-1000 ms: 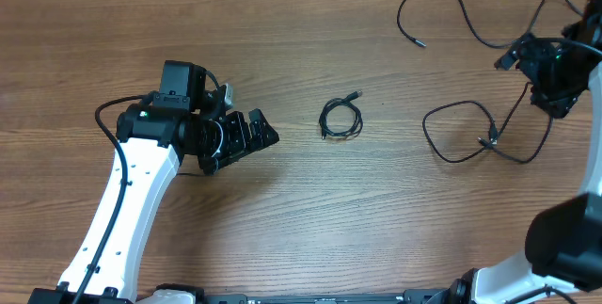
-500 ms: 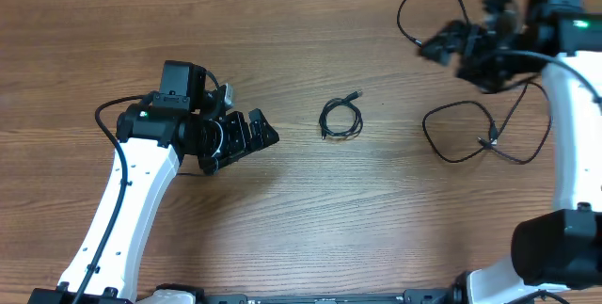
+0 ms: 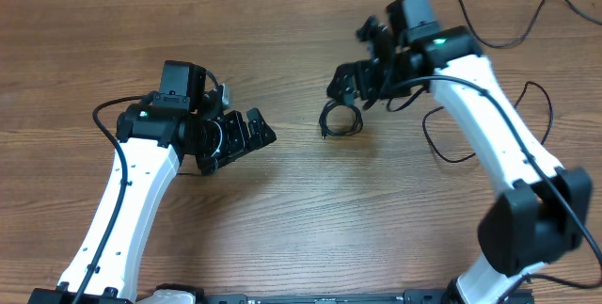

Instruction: Untangle cables

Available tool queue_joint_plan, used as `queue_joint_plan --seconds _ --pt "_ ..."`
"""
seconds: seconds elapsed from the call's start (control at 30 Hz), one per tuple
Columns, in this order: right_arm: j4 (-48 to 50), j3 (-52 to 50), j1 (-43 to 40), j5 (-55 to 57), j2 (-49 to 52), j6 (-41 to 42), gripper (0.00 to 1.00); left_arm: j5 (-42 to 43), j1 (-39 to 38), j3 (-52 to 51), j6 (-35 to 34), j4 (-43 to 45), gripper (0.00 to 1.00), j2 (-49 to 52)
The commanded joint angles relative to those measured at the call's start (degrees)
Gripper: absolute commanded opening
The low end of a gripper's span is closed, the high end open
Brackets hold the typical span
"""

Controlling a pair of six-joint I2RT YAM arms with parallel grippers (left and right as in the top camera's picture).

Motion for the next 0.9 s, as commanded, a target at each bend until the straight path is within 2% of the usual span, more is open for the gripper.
queue_joint_plan --seconds 0.0,0.17,0.27,0.4,0.6,0.73,0.87 --pt "2.32 -1.31 1.38 1.01 2.23 1.31 0.95 -1.49 -0.33 0.52 -1.75 -0.02 1.0 0.35" --pt "6.93 -2.91 3.19 0.98 5.29 5.42 0.75 -3.69 -0.26 0.52 -4.28 -0.22 1.0 0.35" --pt "7.89 -2.95 4.76 1.03 7.8 5.4 0.73 -3.96 0.55 0.52 -7.26 -0.5 0.99 0.35" --pt "8.28 -2.95 6.69 4.09 10.23 5.44 0.67 -4.0 2.62 0.52 -7.58 -1.38 1.0 0.35" --pt "8.33 -2.97 8.48 11.63 13.75 9.4 0.68 -3.8 7.41 0.52 -7.69 -3.93 1.0 0.35" --pt "8.31 -2.97 8.9 11.85 14.95 10.21 0.69 -3.78 10.67 0.52 -7.43 -5.86 1.0 0.35" --pt "8.31 -3.13 10.1 10.64 15.39 10.19 0.65 -3.8 12.66 0.52 -7.04 -6.84 1.0 0.35"
